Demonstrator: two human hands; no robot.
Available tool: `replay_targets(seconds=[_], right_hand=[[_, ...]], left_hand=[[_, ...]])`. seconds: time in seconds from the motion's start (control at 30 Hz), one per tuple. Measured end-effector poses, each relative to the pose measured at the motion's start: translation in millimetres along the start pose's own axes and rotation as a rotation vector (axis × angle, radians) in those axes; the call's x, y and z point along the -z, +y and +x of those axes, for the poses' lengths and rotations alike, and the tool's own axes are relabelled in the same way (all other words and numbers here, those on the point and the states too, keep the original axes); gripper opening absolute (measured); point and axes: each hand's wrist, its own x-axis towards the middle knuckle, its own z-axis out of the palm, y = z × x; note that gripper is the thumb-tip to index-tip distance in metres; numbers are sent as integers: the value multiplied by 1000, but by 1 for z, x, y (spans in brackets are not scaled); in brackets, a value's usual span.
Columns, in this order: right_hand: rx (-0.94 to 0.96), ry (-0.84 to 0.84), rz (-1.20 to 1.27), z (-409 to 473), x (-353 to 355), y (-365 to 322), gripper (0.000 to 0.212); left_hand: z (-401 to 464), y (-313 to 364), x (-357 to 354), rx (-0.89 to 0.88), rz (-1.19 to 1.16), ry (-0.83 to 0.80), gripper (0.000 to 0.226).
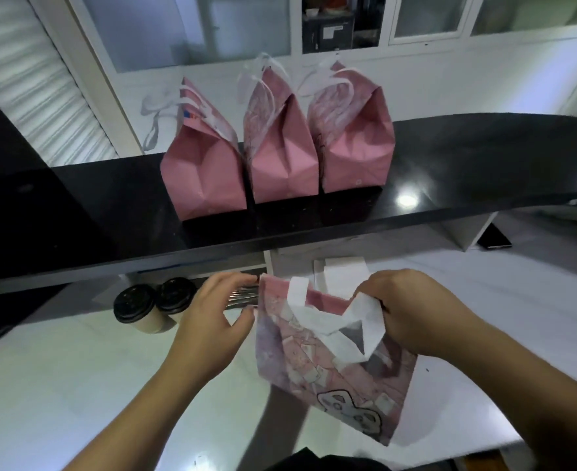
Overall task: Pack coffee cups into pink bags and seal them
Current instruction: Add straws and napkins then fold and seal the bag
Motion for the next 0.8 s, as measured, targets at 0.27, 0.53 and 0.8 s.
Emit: replay_targets(seconds=[0.27,0.53,0.8], right_hand=[[-324,264,-40,-33,107,49,9],[-513,503,-134,-6,192,107,22],[-558,619,-108,75,236,169,19]], left_hand=[[44,87,-37,-224,-148,-130,40],[99,195,-88,-286,-228,-361,55],[174,266,-127,-313,-254,-454,63]])
